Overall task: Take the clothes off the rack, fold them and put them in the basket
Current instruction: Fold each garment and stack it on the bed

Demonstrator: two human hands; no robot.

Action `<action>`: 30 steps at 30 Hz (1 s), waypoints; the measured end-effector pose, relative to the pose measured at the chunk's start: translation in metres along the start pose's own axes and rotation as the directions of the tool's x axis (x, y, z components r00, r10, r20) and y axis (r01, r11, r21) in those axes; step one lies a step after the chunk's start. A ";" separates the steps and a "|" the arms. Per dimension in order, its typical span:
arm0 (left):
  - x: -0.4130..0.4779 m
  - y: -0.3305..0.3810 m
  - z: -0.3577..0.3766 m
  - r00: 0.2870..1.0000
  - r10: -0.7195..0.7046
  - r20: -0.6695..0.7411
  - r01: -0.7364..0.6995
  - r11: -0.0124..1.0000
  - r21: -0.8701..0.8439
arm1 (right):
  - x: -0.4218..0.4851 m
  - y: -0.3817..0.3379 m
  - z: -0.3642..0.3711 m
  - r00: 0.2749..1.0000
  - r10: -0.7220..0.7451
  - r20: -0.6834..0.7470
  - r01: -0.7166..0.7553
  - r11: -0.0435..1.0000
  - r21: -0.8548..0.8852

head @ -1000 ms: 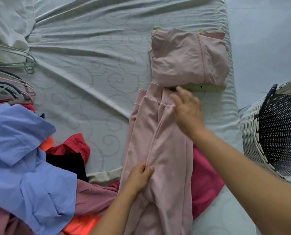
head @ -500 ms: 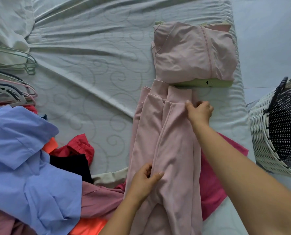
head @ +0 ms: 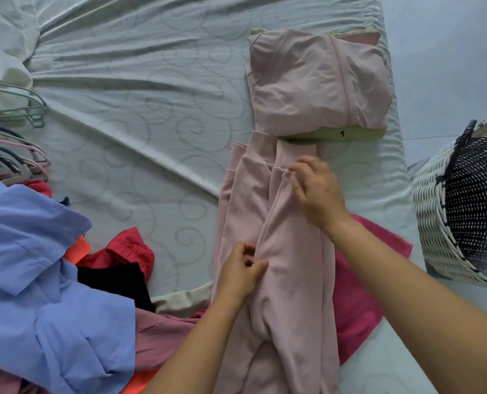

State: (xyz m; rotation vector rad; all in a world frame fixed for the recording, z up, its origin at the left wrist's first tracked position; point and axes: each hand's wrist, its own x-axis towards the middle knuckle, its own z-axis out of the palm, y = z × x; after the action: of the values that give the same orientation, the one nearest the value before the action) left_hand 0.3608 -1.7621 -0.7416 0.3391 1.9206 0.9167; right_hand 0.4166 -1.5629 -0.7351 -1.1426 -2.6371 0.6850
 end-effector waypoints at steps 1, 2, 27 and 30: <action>-0.001 -0.001 -0.001 1.000 0.008 -0.003 -0.007 1.000 0.030 | -0.008 -0.001 0.009 0.985 -0.037 0.171 0.054 0.994 -0.098; -0.002 -0.003 -0.002 1.000 0.008 -0.010 -0.008 0.999 0.048 | -0.014 0.000 0.015 0.951 -0.022 0.307 0.080 0.981 -0.178; -0.128 -0.075 -0.021 0.952 0.088 -0.292 -0.077 0.996 0.050 | -0.266 -0.023 -0.001 0.632 0.698 0.336 -0.774 0.551 0.312; -0.146 -0.078 -0.015 0.911 -0.120 -0.394 0.108 0.993 -0.053 | -0.281 -0.026 -0.001 0.618 0.685 0.385 -0.785 0.559 0.267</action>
State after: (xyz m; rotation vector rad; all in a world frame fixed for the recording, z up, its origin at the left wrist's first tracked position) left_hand 0.4333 -1.9058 -0.7001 0.0177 2.2662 0.9911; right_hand 0.5926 -1.7823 -0.7188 -2.1382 -1.8644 1.5284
